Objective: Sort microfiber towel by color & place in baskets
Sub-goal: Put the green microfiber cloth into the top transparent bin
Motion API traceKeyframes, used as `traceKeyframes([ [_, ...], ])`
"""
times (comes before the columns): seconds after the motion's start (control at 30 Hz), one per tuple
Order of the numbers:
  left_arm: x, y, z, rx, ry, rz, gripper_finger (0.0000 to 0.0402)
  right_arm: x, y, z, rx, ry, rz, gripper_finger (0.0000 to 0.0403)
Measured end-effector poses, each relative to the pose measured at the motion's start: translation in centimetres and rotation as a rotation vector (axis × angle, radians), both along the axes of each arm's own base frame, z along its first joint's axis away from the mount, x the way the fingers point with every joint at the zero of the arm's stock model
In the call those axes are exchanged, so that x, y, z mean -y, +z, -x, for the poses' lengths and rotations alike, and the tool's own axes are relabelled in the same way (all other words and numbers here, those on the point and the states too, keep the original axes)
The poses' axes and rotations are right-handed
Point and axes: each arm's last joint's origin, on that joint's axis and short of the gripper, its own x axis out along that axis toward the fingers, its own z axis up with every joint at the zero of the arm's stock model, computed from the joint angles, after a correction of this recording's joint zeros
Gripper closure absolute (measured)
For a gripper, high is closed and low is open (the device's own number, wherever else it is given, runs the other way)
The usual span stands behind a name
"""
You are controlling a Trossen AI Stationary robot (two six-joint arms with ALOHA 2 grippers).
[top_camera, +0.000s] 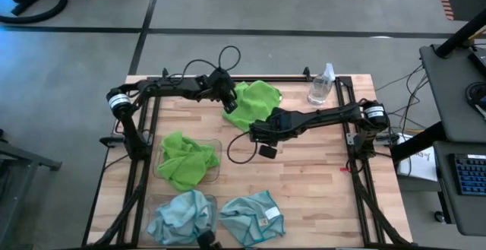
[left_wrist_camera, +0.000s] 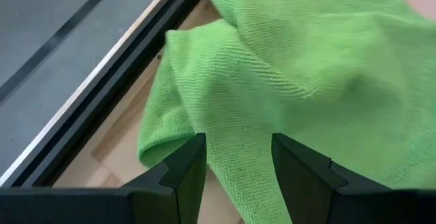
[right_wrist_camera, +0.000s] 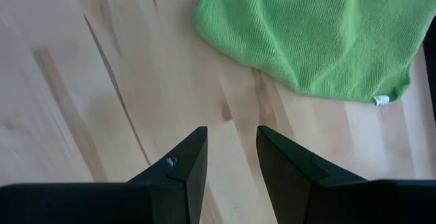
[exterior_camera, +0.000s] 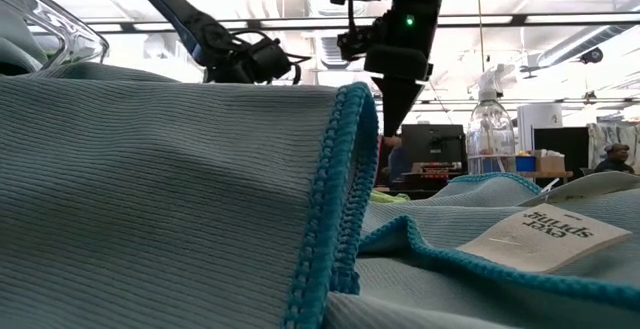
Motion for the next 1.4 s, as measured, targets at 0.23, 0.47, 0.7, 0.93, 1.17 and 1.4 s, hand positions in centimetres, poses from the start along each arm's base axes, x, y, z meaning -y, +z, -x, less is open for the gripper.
traceKeyframes([
  [0.23, 0.0, 0.9, -0.4, 0.009, -0.084, 0.037, 0.0251, 0.0, -0.5, 0.2, -0.017, -0.009, -0.002, 0.0280],
  [0.47, -0.2, 2.1, -1.1, 0.058, -0.113, 0.039, 0.0251, 0.0, -0.5, 0.2, -0.024, 0.014, 0.003, 0.0280],
  [0.7, -0.2, 2.0, -1.2, 0.047, -0.126, 0.065, 0.0251, 0.0, -0.5, 0.3, -0.037, 0.052, 0.010, 0.0280],
  [0.93, -1.3, 1.3, -2.8, -0.035, -0.113, 0.093, 0.0251, 0.1, -0.5, 0.3, -0.037, 0.051, 0.011, 0.0280],
  [1.17, -2.5, 1.4, -5.2, -0.169, -0.132, 0.166, 0.0251, 0.1, -0.5, 0.3, -0.044, 0.051, 0.010, 0.0280],
  [1.4, -3.1, 1.7, -6.1, -0.245, -0.147, 0.205, 0.0251, 0.1, -0.6, 0.5, -0.069, 0.065, 0.012, 0.0280],
])
